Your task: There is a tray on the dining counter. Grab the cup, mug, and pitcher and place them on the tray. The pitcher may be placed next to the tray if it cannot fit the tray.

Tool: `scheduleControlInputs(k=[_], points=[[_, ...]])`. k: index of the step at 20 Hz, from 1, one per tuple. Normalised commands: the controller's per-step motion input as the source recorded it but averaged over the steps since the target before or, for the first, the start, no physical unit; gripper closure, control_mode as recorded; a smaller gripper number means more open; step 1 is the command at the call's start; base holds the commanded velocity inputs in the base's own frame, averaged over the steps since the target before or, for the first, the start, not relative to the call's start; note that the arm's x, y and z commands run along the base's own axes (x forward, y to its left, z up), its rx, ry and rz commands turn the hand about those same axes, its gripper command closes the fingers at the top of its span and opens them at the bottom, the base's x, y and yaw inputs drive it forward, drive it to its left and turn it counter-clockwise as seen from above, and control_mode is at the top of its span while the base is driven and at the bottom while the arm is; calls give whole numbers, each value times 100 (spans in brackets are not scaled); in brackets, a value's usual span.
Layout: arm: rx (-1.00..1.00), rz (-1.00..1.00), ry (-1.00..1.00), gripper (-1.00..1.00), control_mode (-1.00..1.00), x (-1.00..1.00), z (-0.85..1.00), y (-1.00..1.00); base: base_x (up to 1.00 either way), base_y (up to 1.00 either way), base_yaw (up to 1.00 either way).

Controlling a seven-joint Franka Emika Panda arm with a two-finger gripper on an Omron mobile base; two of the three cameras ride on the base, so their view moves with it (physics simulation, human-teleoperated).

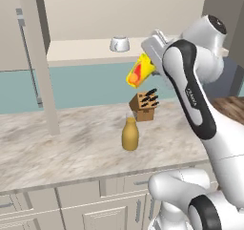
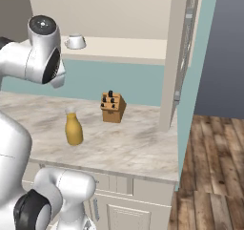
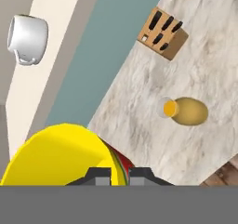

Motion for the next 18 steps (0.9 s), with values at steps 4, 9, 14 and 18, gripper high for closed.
scheduleControlInputs(k=[4, 9, 14, 18], points=[[-39, 3, 9, 100, -100, -40, -3, -13, 0, 0, 0], [-36, 6, 15, 100, -100, -30, 0, -8, 0, 0, 0], [-26, 6, 14, 100, -100, -24, -1, -13, 0, 0, 0], [-4, 4, 4, 100, -100, -10, -21, -19, 0, 0, 0]])
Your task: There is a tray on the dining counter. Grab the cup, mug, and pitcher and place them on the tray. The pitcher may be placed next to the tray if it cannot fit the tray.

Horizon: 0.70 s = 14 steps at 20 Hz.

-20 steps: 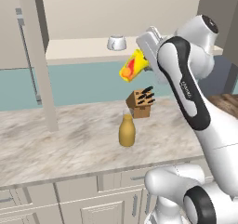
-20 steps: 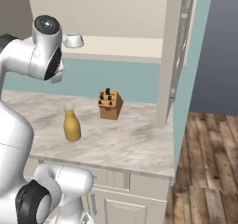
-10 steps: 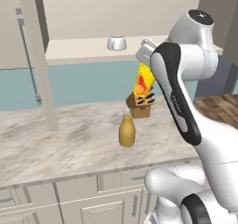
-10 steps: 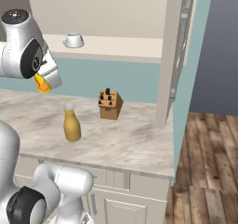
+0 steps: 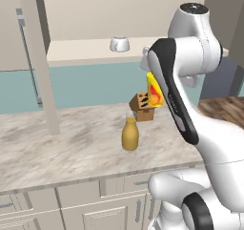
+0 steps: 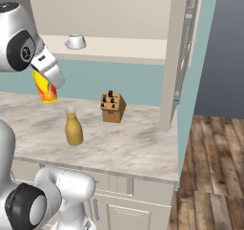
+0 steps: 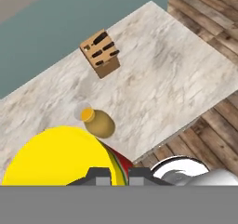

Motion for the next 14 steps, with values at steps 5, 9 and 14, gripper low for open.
scheduleControlInputs(k=[5, 9, 14], points=[[0, 3, 0, 100, -100, -9, -34, -21, 0, 0, 0], [0, 2, 0, 100, -100, -15, -31, -39, 0, 0, 0], [0, 4, 0, 100, -100, 0, -4, -29, 0, 0, 0]])
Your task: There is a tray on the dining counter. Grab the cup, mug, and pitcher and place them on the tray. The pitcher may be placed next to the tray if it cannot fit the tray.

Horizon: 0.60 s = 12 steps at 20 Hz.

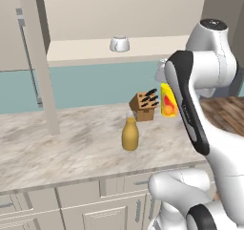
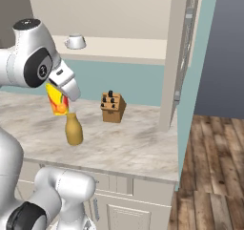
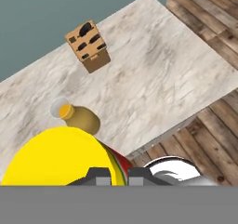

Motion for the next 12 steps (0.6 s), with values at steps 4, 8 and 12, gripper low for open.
scheduleControlInputs(k=[4, 8, 12], points=[[0, 2, 0, 100, -100, 0, 0, -17, 0, 0, 0], [0, 0, 3, 100, -100, -5, 0, 0, 0, 0, 0], [0, 0, 0, 100, 100, -4, 0, 0, -29, 0, 0]])
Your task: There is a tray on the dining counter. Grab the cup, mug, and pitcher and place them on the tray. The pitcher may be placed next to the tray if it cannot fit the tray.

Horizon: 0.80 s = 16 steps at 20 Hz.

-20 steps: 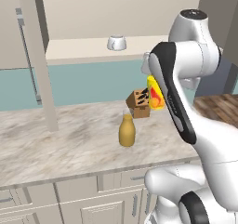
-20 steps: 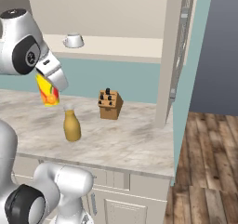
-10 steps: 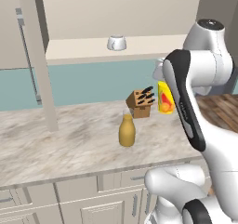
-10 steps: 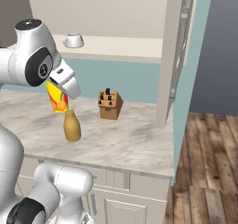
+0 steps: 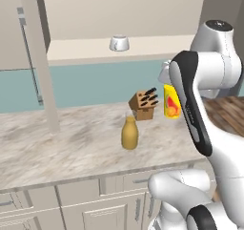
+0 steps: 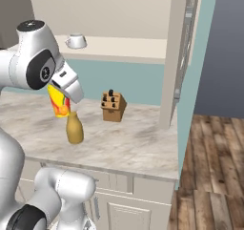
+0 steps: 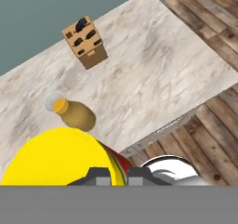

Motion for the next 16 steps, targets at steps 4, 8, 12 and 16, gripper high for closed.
scheduleControlInputs(k=[4, 8, 12, 16], points=[[0, 0, 0, 100, 100, 0, 0, 0, -73, -8, 3], [0, 0, 0, 100, 100, 0, 0, 0, -78, -20, 28], [0, 0, 0, 100, 100, 0, 0, 0, -39, -4, 64], [0, 0, 0, 100, 100, 0, 0, 0, -6, 0, 80]])
